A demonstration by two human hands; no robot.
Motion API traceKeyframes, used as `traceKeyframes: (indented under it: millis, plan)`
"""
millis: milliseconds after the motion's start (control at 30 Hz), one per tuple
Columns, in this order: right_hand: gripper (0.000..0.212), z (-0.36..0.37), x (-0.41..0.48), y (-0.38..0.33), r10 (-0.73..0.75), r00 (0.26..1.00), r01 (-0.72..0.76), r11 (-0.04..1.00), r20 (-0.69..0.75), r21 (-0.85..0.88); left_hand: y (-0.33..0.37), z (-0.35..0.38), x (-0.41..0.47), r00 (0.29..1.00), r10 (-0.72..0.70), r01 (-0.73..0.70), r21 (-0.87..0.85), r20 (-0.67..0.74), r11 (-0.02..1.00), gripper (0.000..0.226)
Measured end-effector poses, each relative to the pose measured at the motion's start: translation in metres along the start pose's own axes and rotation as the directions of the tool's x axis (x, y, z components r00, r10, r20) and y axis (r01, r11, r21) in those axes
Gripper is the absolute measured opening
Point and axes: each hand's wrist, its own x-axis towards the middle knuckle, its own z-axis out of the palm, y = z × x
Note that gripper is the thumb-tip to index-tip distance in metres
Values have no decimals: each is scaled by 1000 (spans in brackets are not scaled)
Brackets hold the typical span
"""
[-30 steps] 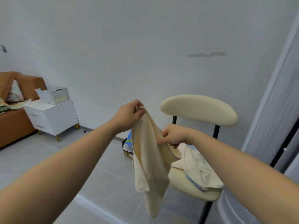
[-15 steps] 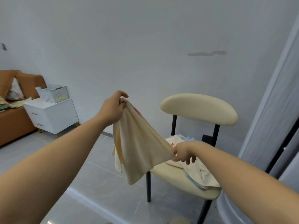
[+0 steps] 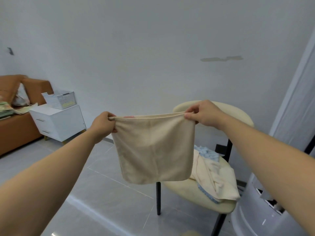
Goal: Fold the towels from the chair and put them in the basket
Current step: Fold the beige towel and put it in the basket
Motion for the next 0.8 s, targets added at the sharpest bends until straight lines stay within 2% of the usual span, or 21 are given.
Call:
traceKeyframes:
  millis: [67, 167, 300, 367, 433, 500, 567, 633, 700, 800]
  plan:
    - [9, -5, 0, 0, 3, 999, -2, 1000, -47, 18, 0, 1, 0, 1000, -12, 14, -83, 21, 996, 14]
    - [14, -10, -3, 8, 44, 998, -46, 998, -53, -38, 5, 1, -3, 1000, -2, 5, -111, 27, 994, 20]
    - [15, -11, -8, 16, 70, 997, -72, 985, -20, -156, 15, 5, -8, 999, 37, -37, 25, -3, 999, 22]
    - [15, -11, -8, 20, 79, 997, -79, 972, -10, -222, 18, 7, -8, 998, 56, -56, 41, -3, 998, 24]
    - [17, -11, -10, 25, 145, 986, -114, 949, 84, -295, 21, 10, -8, 997, 72, -72, -51, 12, 996, 24]
    - [17, -12, -13, 29, 249, 944, -148, 904, 214, -402, 25, 13, -12, 995, 93, -83, -180, 48, 980, 23]
    - [13, -9, -15, 29, 359, 880, -162, 842, 310, -515, 33, 16, -16, 986, 115, -82, -253, 119, 964, 30]
    - [23, -2, -16, 23, 398, 847, -146, 812, 353, -565, 44, 20, -23, 966, 151, -88, -280, 210, 956, 38]
    - [35, 10, -14, 9, 291, 892, -110, 882, 347, -458, 57, 28, -32, 938, 216, -148, -252, 270, 956, 36]
    - [50, 34, -15, -24, 46, 959, -13, 993, 279, -119, 71, 43, -45, 892, 344, -324, -117, 292, 939, 30]
